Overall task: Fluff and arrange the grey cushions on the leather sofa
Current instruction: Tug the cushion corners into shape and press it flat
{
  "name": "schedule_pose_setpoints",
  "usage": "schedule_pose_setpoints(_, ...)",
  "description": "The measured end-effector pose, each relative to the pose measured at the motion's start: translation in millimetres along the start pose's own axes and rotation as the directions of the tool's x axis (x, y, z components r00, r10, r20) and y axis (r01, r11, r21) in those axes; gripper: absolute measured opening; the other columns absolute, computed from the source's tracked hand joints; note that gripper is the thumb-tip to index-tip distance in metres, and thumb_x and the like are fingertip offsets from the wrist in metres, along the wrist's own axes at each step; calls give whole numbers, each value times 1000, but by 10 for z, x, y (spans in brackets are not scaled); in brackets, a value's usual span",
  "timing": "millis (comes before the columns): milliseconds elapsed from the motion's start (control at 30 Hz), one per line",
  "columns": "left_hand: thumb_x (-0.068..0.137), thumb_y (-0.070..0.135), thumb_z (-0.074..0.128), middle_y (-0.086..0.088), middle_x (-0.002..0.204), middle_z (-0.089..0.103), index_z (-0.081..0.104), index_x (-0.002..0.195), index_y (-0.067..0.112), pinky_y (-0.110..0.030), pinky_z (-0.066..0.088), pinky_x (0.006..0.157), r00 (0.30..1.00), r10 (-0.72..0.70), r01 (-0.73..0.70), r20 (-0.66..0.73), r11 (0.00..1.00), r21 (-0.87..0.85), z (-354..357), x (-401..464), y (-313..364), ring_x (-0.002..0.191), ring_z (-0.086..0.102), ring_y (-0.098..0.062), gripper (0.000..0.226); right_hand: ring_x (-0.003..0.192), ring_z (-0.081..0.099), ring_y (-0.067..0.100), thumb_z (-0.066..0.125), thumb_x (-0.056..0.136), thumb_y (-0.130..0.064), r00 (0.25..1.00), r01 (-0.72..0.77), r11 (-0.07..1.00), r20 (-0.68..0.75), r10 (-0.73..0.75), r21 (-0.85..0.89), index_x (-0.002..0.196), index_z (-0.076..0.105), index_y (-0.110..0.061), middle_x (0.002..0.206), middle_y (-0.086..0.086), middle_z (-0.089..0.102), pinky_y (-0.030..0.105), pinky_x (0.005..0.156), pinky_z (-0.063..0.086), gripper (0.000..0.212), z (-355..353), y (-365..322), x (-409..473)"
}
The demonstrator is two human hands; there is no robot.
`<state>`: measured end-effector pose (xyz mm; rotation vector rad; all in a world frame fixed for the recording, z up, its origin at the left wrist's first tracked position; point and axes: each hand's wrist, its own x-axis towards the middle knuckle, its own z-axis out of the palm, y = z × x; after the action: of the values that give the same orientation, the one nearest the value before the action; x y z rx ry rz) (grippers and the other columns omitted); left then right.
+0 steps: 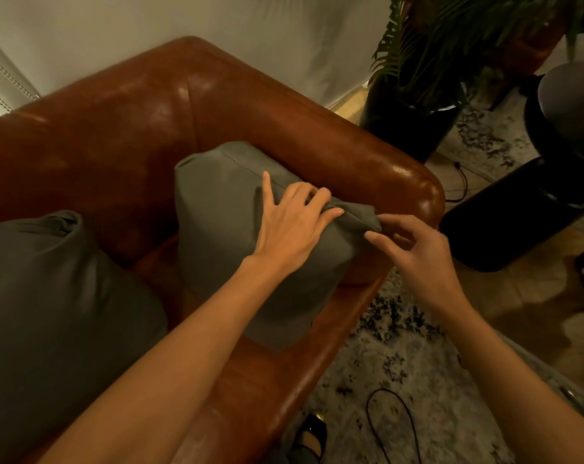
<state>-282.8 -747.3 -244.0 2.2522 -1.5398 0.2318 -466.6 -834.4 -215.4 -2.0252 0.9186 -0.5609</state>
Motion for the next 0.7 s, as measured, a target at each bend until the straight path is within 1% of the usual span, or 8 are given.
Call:
schedule_pose_setpoints(100,96,50,37,2,103,59,58,104,21,-60,8,114,999,35,-34,8,995,-99,-21,7,34,108,56,-19,37,95,60,-2,73,86,-28,1000,14,997,-20,-16,-79,105,65,-20,102,-7,66,15,82,50,22,-44,-36,67)
schedule_pose_setpoints(200,93,59,24,4,117,56,57,110,23,-54,3,117,994,-49,75,100,959,-273,-96,38,-110,123,47,-17,52,85,56,-8,72,87,-25,1000,-15,997,15,16,-80,98,59,-22,97,-8,63,8,67,45,17,-65,-31,71)
schedule_pose_setpoints(267,94,60,19,2,134,51,57,122,27,-56,0,116,984,-135,153,115,974,-167,-140,114,-359,136,35,-20,57,92,57,-3,70,88,-27,999,-27,998,36,29,-57,98,57,-25,102,-8,61,14,74,48,16,-74,14,34)
schedule_pose_setpoints(367,99,57,25,1,156,28,44,139,36,-60,-6,114,925,-339,336,171,941,50,-220,252,-863,148,9,-26,49,101,59,8,67,90,-33,998,-62,998,26,62,6,104,57,-23,107,-8,61,38,86,53,20,-76,82,-28)
schedule_pose_setpoints(467,96,65,22,-2,162,9,28,146,44,-64,-8,110,813,-518,503,267,855,128,-319,290,-1299,148,-6,-34,55,101,64,6,68,89,-31,997,-80,994,0,80,77,104,59,-20,107,-8,66,39,87,56,20,-59,42,-70)
schedule_pose_setpoints(533,96,65,22,-5,159,17,33,145,35,-67,-2,111,760,-584,578,284,808,113,-366,284,-1462,147,3,-37,58,99,65,5,69,89,-26,995,-90,989,-24,93,116,99,60,-20,104,-8,67,38,88,56,15,-41,17,-76)
schedule_pose_setpoints(600,98,60,23,-11,150,34,41,139,25,-66,11,111,770,-585,572,253,810,133,-378,269,-1492,140,23,-40,57,98,66,7,70,88,-24,993,-103,985,-36,109,136,96,59,-22,102,-6,67,40,87,57,14,-14,-15,-56)
schedule_pose_setpoints(700,98,57,32,-12,141,42,46,133,19,-53,31,104,759,-612,640,222,764,-79,-353,281,-1456,128,39,-38,54,97,60,1,68,90,-26,993,-116,988,-16,119,98,101,53,-23,105,-9,61,39,86,55,19,20,-80,4)
